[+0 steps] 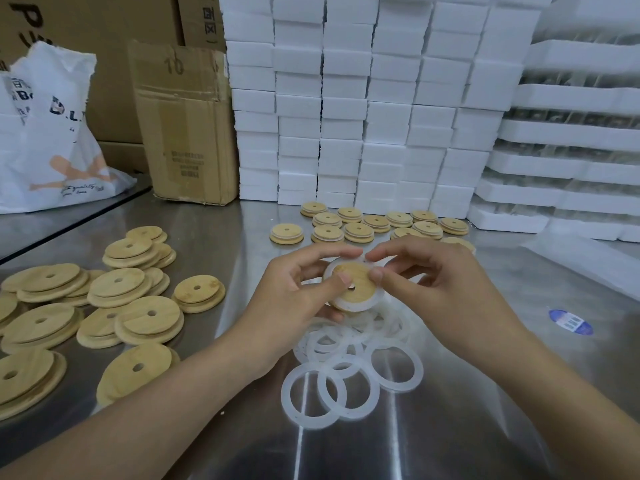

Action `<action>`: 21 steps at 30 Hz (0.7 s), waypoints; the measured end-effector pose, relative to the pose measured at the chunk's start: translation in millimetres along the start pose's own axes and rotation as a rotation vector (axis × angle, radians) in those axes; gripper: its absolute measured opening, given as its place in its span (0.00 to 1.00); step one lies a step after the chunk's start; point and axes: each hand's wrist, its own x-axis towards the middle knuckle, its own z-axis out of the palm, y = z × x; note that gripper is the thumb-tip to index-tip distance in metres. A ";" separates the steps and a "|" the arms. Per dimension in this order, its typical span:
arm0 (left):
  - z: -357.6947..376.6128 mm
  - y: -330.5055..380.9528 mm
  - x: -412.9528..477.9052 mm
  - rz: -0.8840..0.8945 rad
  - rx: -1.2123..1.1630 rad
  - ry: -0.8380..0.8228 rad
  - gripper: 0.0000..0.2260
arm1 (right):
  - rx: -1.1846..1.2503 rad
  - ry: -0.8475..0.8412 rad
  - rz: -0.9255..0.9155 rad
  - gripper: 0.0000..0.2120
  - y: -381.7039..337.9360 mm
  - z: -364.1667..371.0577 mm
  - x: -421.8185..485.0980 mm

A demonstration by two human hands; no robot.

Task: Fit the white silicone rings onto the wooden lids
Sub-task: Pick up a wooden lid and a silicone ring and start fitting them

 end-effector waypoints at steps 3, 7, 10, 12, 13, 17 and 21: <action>-1.8 1.0 1.0 -0.005 -0.040 0.029 0.12 | 0.048 -0.005 0.031 0.07 -0.8 0.7 -0.4; -1.0 2.1 1.1 -0.025 -0.123 0.043 0.12 | 0.130 0.001 0.056 0.07 -3.8 1.0 0.4; -0.8 3.4 1.5 -0.042 -0.173 0.061 0.12 | 0.208 -0.014 0.072 0.05 -7.5 0.9 0.8; -0.9 4.7 1.5 -0.053 -0.189 0.064 0.12 | 0.243 -0.019 0.092 0.05 -9.0 1.1 0.4; -0.9 5.0 1.3 -0.061 -0.200 0.065 0.11 | 0.255 -0.018 0.100 0.05 -9.3 1.1 0.3; -0.2 3.9 0.2 -0.090 -0.236 0.069 0.11 | 0.280 0.010 0.139 0.05 -9.4 5.0 -1.0; 0.1 3.0 0.6 -0.110 -0.258 0.085 0.11 | 0.267 0.047 0.189 0.09 -7.2 11.6 -3.3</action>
